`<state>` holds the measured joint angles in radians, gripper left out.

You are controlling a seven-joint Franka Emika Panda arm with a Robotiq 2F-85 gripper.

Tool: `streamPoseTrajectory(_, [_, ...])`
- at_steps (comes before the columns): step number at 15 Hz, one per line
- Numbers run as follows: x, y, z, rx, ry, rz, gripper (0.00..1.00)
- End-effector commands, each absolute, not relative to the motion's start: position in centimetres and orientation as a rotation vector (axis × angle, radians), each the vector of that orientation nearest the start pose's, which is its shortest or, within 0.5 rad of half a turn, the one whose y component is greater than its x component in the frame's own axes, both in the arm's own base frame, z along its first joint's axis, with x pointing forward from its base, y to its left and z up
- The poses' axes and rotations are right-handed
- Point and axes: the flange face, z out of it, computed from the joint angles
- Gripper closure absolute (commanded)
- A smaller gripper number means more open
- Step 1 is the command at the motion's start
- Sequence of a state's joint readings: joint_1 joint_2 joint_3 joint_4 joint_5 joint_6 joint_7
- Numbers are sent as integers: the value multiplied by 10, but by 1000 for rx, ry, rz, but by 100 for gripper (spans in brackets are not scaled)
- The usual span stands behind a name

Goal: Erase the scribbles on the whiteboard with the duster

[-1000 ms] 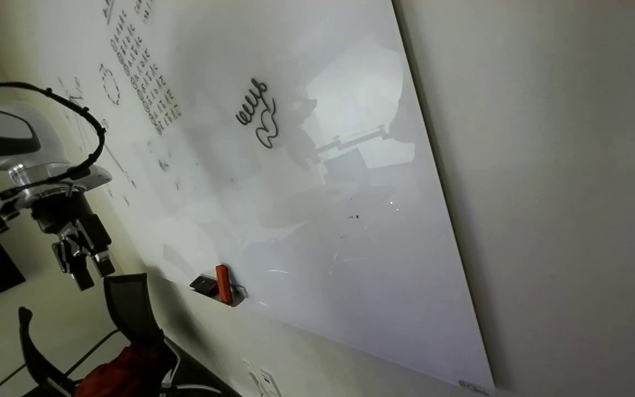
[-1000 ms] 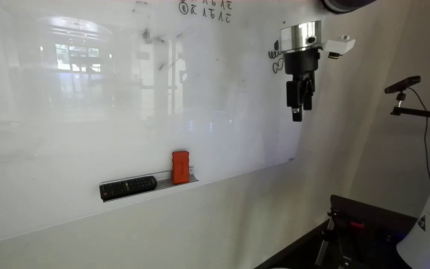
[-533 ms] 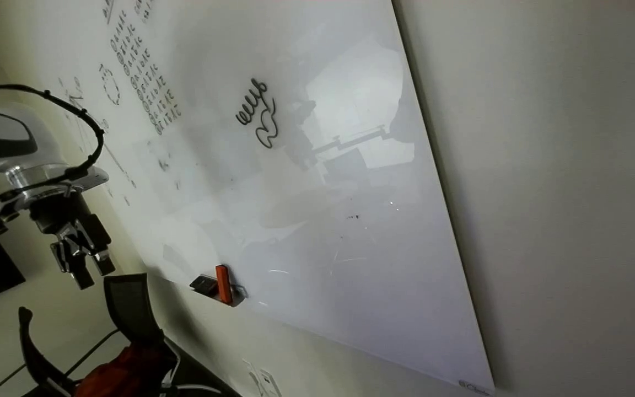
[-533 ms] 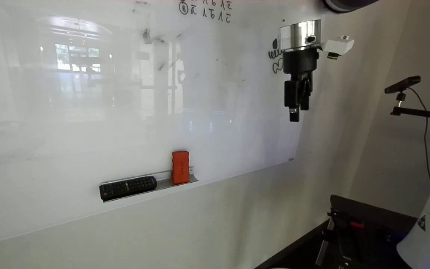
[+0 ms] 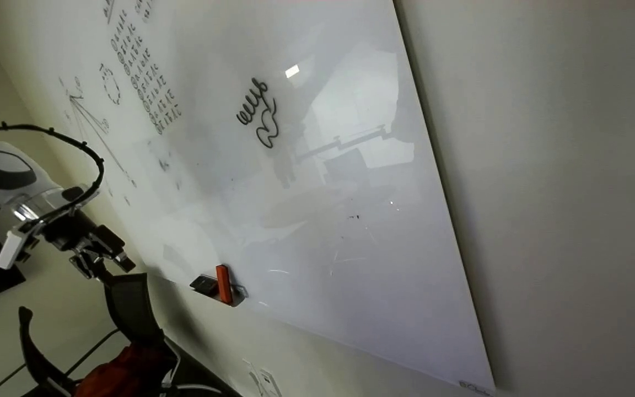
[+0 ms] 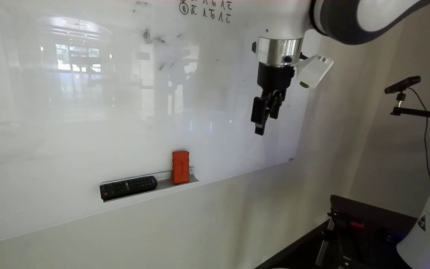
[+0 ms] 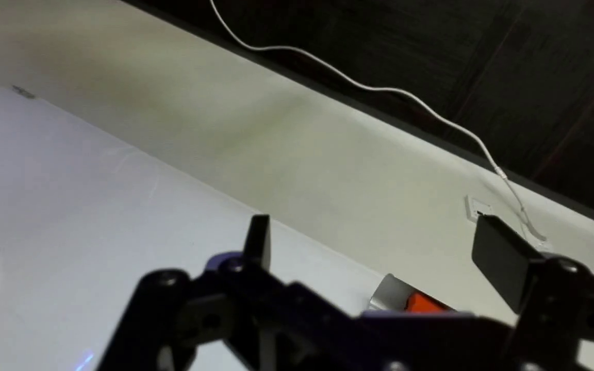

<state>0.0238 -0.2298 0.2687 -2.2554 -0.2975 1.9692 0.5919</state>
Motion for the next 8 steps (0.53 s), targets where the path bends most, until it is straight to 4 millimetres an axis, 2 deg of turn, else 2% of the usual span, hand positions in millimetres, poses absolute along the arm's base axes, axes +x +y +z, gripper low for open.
streamPoseTrajectory(1, [488, 135, 419, -3491, 343, -235, 0])
streamPoseTrajectory(4, [499, 135, 391, -3508, 347, -251, 0])
streamPoseTrajectory(6, [490, 132, 389, -3511, 326, -206, 0])
streamPoseTrajectory(8, [493, 130, 381, -3511, 328, -181, 0])
